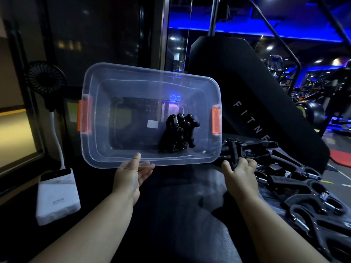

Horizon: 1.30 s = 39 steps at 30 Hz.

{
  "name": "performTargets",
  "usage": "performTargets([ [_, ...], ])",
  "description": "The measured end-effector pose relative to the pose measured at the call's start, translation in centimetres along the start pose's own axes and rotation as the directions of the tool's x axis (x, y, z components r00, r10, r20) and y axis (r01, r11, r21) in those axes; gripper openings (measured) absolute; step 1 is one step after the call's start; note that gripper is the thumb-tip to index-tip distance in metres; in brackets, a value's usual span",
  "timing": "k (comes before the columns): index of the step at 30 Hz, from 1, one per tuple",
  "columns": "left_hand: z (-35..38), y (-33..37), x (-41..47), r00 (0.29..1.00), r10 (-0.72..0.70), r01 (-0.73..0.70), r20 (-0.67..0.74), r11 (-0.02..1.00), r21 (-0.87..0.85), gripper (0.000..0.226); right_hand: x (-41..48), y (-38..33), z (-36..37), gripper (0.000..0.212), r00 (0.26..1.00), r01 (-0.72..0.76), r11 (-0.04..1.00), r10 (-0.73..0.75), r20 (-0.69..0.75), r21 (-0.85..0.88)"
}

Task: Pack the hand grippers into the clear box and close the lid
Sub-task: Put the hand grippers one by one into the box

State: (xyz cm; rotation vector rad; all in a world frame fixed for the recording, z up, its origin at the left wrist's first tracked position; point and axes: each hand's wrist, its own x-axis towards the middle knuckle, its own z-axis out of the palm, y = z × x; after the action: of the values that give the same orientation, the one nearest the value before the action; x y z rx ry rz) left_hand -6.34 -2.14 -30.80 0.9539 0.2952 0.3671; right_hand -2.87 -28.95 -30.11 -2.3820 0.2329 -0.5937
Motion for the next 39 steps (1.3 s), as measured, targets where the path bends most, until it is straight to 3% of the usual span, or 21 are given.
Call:
performTargets([
  [8, 0.0, 0.0, 0.0, 1.0, 0.01, -0.01, 0.005, 1.0, -0.011, 0.019, -1.3, -1.3, -0.3, 0.043, 0.999, 0.008, 0.942, -0.024, 0.044, 0.336],
  [14, -0.1, 0.0, 0.2, 1.0, 0.013, -0.013, 0.008, 1.0, -0.022, 0.018, -1.4, -1.7, -0.2, 0.035, 0.996, 0.073, 0.94, -0.083, 0.017, 0.335],
  [18, -0.1, -0.1, 0.3, 1.0, 0.004, -0.003, 0.009, 1.0, -0.026, 0.018, -0.5, -0.5, 0.1, 0.056, 0.996, 0.057, 0.95, -0.073, 0.041, 0.308],
  [20, -0.1, -0.1, 0.3, 1.0, 0.003, -0.003, 0.012, 1.0, -0.029, 0.018, -0.3, -0.5, 0.0, 0.056, 0.997, 0.041, 0.962, -0.058, 0.054, 0.27],
  [26, -0.1, 0.0, 0.3, 1.0, -0.003, 0.003, 0.015, 0.999, -0.035, 0.019, -0.3, -0.4, -0.7, 0.04, 0.989, -0.012, 0.931, -0.043, 0.143, 0.364],
  [30, -0.1, 0.0, 0.3, 1.0, -0.002, 0.003, 0.015, 0.999, -0.038, 0.018, 0.1, -0.1, -1.6, 0.019, 0.982, -0.029, 0.945, -0.034, 0.187, 0.326],
  [34, 0.0, 0.1, 0.2, 1.0, -0.006, 0.006, 0.017, 0.999, -0.031, 0.016, 0.3, 0.2, -2.1, 0.058, 0.986, -0.022, 0.984, -0.008, 0.169, 0.178],
  [39, -0.2, 0.1, 0.2, 1.0, -0.02, 0.021, 0.02, 0.999, -0.03, 0.017, -0.7, -0.6, -2.8, 0.078, 0.992, 0.062, 0.998, -0.063, 0.107, 0.012],
])
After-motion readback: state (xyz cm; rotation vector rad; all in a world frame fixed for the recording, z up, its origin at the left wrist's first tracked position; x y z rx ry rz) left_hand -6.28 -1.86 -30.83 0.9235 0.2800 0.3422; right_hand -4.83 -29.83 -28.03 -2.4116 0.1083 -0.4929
